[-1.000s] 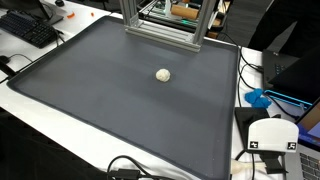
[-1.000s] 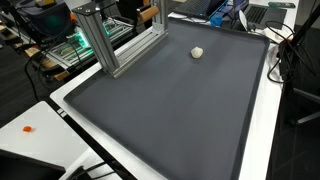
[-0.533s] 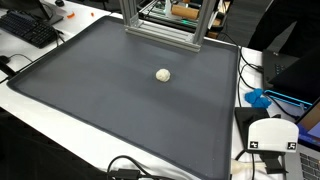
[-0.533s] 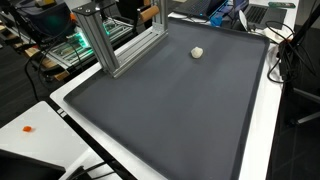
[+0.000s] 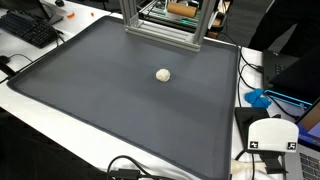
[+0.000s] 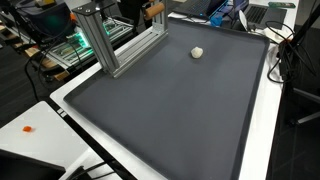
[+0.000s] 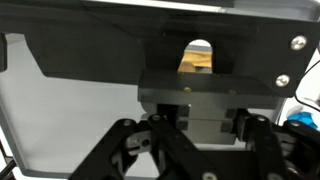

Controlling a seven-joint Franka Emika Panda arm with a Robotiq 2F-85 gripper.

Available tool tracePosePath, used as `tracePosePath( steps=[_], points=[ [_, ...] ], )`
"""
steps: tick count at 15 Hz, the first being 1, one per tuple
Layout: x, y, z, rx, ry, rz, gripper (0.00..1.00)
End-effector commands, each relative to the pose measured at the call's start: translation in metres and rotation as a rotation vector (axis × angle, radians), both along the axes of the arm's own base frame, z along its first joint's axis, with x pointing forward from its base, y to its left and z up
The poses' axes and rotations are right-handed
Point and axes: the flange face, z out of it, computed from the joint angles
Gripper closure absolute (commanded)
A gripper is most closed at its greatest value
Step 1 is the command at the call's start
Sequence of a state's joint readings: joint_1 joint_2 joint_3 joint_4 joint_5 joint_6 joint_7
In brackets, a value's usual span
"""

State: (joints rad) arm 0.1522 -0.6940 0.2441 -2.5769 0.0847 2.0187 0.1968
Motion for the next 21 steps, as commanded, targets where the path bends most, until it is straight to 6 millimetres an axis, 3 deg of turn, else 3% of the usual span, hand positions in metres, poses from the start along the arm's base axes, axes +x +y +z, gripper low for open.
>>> tracePosePath(
  steps=[1, 6, 15, 16, 21],
  points=[
    [0.033, 0.007, 0.017, -0.039, -0.038, 0.022, 0.65],
    [0.074, 0.023, 0.022, -0.023, -0.068, 0.05, 0.65],
    [0.134, 0.043, -0.02, 0.084, -0.181, 0.104, 0.65],
    [0.122, 0.04, -0.019, 0.069, -0.158, 0.085, 0.4],
    [0.134, 0.043, -0.027, 0.08, -0.164, 0.093, 0.4]
  ],
)
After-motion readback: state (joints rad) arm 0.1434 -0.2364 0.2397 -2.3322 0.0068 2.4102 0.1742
